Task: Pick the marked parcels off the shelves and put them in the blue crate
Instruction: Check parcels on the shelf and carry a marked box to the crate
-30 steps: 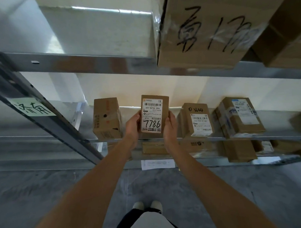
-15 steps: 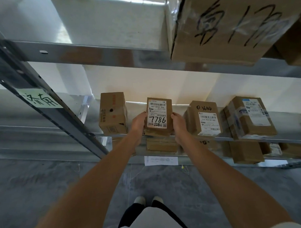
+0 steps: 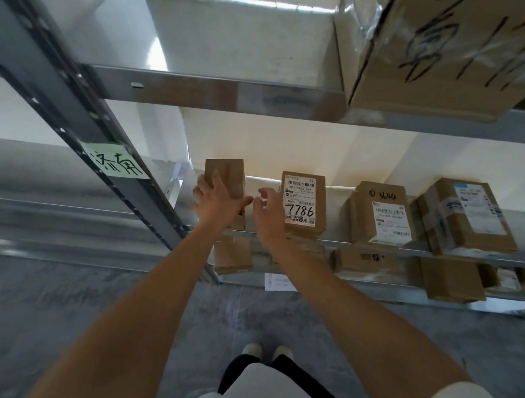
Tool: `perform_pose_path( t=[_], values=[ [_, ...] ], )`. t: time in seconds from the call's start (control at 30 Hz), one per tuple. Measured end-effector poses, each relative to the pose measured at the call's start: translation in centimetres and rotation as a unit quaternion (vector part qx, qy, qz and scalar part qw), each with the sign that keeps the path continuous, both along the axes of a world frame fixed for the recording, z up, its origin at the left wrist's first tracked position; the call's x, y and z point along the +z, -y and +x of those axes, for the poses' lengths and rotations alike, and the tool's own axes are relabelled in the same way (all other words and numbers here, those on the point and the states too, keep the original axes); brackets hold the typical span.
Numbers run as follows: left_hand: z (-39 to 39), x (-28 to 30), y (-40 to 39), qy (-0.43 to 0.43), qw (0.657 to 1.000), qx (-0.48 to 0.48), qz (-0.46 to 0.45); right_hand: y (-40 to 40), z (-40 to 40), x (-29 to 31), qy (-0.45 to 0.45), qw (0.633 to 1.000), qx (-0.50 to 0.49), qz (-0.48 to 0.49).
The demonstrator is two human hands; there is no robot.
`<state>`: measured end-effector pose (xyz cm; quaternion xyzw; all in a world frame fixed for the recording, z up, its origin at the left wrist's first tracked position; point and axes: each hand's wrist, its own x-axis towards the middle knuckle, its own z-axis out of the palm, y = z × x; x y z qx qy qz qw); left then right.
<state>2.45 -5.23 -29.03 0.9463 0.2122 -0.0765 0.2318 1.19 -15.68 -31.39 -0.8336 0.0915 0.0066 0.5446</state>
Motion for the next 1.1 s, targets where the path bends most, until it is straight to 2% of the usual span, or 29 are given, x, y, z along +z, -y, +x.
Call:
perform_pose_path(
  t=[0.13, 0.2, 0.27, 0.3, 0.37, 0.43, 0.53, 0.7, 0.83, 0.93, 1.03, 1.1],
  values=[
    [-0.1, -0.5, -1.5, 0.014, 0.999, -0.033, -0.033, -0.9, -0.6, -0.6, -0.145, 0.987, 0.001, 0.069],
    [-0.1, -0.2, -2.3, 0.042, 0.990, -0.004, -0.133, -1.0, -1.2, -0.7, -0.196, 0.973, 0.003, 0.124],
    [-0.3, 0.3, -2.9, 0.086, 0.949, 0.050, -0.300, -0.5, -1.3, -0.2, -0.247, 0.944, -0.028, 0.216],
    [-0.7, 0.8, -3.0, 0.102, 0.926, 0.070, -0.357, -0.1, -1.2, 0.1, -0.274, 0.919, -0.046, 0.281],
    [-1.5, 1.1, -3.1, 0.100, 0.889, 0.106, -0.435, 0.8, -1.0, 0.9, -0.306, 0.863, -0.056, 0.399],
    [-2.4, 1.1, -3.3, 0.068, 0.856, 0.135, -0.494, 1.3, -1.2, 1.8, -0.307, 0.847, -0.017, 0.434],
    [-3.3, 0.7, -3.4, 0.036, 0.840, 0.134, -0.525, 1.4, -1.5, 2.2, -0.304, 0.849, 0.017, 0.431],
    [-4.4, 0.8, -3.0, 0.038, 0.820, 0.133, -0.556, 1.7, -1.5, 1.6, -0.299, 0.872, 0.026, 0.388],
    [-4.6, -0.1, -3.8, 0.021, 0.820, 0.188, -0.540, 1.4, -1.3, 1.0, -0.262, 0.915, 0.005, 0.306],
    [-4.5, -0.1, -3.5, 0.042, 0.828, 0.202, -0.521, 1.0, -1.5, 1.4, -0.214, 0.941, 0.017, 0.261],
    [-4.5, 1.1, -2.2, 0.059, 0.837, 0.201, -0.506, 0.1, -1.5, 1.6, -0.118, 0.982, 0.016, 0.147],
    [-4.3, 2.0, -1.4, 0.030, 0.812, 0.186, -0.553, -0.4, -1.7, 2.0, -0.080, 0.995, -0.007, 0.058]
  ],
)
